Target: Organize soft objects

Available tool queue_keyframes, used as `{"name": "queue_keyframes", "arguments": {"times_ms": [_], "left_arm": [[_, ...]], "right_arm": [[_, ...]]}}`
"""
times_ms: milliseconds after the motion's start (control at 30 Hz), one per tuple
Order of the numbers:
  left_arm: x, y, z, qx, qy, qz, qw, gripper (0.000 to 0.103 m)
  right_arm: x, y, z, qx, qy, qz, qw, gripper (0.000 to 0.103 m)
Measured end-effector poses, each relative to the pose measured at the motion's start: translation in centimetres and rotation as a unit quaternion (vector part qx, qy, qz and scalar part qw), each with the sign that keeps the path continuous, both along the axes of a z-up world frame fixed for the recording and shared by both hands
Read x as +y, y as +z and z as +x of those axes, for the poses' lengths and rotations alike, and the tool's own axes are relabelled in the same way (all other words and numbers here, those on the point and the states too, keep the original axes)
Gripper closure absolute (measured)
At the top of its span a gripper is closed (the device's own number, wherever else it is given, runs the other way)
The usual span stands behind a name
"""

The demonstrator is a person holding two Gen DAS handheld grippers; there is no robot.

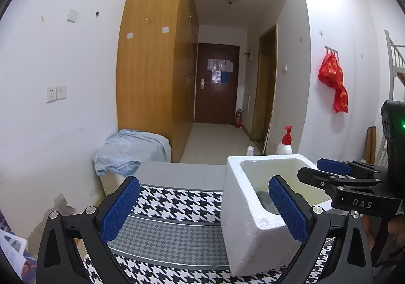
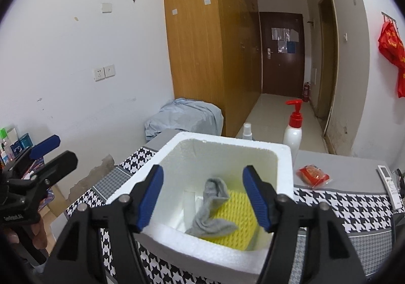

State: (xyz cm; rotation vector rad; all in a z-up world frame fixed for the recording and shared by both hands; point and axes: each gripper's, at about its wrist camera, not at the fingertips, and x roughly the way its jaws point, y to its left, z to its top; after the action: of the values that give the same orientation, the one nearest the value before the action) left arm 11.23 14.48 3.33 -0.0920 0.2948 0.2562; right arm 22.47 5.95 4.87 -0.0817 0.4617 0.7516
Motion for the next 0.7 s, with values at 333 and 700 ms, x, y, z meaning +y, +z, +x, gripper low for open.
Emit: {"name": "queue_keyframes", "arguments": {"times_ms": [333,700], "left_arm": [[-1.2,0.3,-0.7,-0.001,-0.004,0.002,1.0,0.001],[-4.0,1.1,-2.1,-0.005,-0.016,0.003,0.9998,0.001]], "right_arm": [[-1.6,0.7,-0.9,-0.002,-0.005,0.013,1.0,0.027],[-4.5,1.4,-3.6,-0.019,-0.013,0.019,1.0,0.024]]}}
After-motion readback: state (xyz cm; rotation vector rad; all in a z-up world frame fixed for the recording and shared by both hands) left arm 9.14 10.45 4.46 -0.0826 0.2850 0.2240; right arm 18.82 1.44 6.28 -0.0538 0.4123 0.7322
